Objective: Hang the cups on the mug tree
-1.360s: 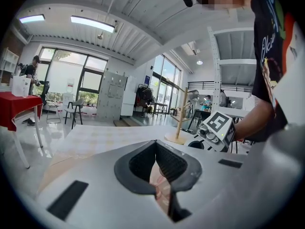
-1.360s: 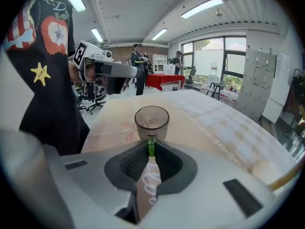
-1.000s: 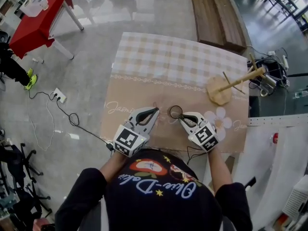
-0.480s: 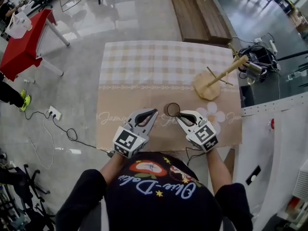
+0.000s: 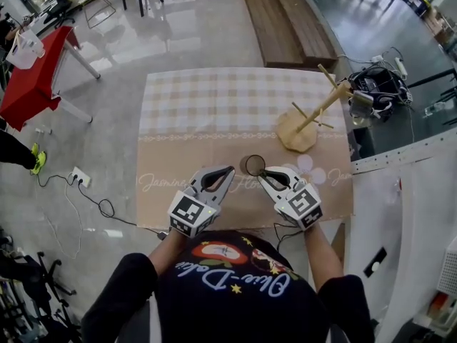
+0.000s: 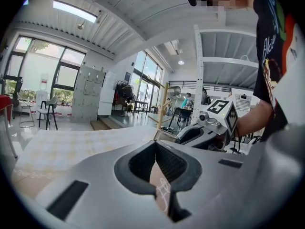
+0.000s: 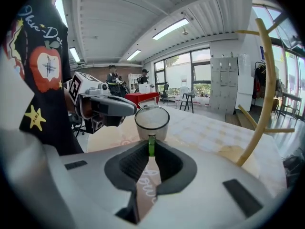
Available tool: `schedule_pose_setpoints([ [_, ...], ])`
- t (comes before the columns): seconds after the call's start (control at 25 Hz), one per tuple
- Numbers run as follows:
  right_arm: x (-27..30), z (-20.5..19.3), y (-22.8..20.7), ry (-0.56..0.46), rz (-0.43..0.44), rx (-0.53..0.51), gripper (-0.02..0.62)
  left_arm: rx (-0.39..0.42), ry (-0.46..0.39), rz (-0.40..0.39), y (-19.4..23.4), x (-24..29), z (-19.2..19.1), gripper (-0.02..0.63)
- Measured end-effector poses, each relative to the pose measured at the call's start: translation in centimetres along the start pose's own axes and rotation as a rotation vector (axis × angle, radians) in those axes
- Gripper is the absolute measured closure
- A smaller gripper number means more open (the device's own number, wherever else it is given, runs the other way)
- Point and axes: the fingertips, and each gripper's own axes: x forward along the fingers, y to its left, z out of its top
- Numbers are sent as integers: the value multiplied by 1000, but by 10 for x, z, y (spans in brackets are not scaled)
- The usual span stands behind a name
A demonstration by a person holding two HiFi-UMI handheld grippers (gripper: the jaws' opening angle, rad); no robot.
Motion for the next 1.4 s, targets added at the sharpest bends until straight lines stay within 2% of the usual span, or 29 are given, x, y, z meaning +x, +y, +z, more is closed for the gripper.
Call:
schedule_pose_setpoints([
  [0.24,-14,11,-11,-87,32,79,548,5,-3,3,-9,17,5,597],
  [0.6,-26,15,-25,-141,64,60,549,15,-4,27,-20,39,11,597],
  [1.4,-46,13,-45,-200,146,56,549,24,6,135,-31,62,11,597],
])
